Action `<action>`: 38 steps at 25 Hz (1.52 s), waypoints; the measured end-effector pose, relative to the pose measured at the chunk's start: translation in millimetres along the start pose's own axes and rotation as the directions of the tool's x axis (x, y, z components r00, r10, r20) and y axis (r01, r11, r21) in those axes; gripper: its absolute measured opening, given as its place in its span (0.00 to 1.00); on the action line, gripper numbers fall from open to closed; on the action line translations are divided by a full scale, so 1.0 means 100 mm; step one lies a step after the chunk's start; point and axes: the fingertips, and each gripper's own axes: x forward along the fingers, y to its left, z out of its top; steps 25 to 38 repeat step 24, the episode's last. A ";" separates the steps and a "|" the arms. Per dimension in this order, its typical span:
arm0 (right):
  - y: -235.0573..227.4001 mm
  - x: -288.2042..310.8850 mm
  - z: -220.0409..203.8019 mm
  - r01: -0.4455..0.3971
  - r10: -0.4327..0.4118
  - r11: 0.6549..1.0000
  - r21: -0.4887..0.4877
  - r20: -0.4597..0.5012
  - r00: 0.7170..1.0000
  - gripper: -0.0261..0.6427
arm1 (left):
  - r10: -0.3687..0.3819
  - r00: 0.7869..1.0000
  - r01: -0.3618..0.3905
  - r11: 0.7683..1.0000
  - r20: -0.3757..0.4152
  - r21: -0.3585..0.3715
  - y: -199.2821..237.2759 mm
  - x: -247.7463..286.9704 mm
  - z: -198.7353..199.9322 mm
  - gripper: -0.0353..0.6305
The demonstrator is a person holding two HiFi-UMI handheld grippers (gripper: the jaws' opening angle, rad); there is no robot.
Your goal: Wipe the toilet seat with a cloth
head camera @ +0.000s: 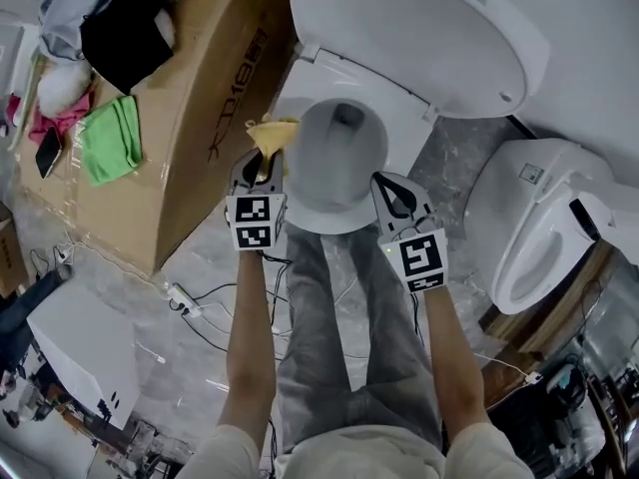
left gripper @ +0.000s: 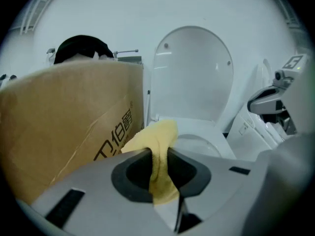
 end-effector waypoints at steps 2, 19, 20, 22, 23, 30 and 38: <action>0.00 -0.12 0.18 -0.004 0.005 1.000 -0.024 0.037 0.999 0.05 | 0.006 0.999 -0.007 1.000 0.039 0.014 -0.13 -0.20 0.19 0.18; 0.25 -1.35 1.55 0.010 0.020 0.991 -0.133 0.228 0.973 0.05 | 0.008 0.924 -0.030 0.998 0.383 0.052 -1.02 -2.18 1.71 0.18; 0.34 -1.42 1.62 0.013 0.019 0.991 -0.134 0.234 0.972 0.05 | 0.007 0.920 -0.029 0.998 0.393 0.051 -1.02 -2.31 1.74 0.18; 0.55 -1.56 1.79 0.016 0.021 0.989 -0.149 0.240 0.970 0.05 | 0.015 0.913 -0.033 0.999 0.408 0.037 -1.01 -2.57 1.77 0.18; 0.65 -1.62 1.88 0.018 0.022 0.987 -0.163 0.243 0.970 0.05 | 0.021 0.909 -0.035 0.999 0.416 0.027 -0.99 -2.69 1.78 0.18; 0.75 -1.69 1.97 0.020 0.024 0.984 -0.177 0.245 0.969 0.05 | 0.027 0.905 -0.037 0.999 0.424 0.016 -0.98 -2.81 1.80 0.18; 0.75 -1.69 1.97 0.020 0.024 0.984 -0.177 0.245 0.969 0.05 | 0.027 0.905 -0.037 0.999 0.424 0.016 -0.98 -2.81 1.80 0.18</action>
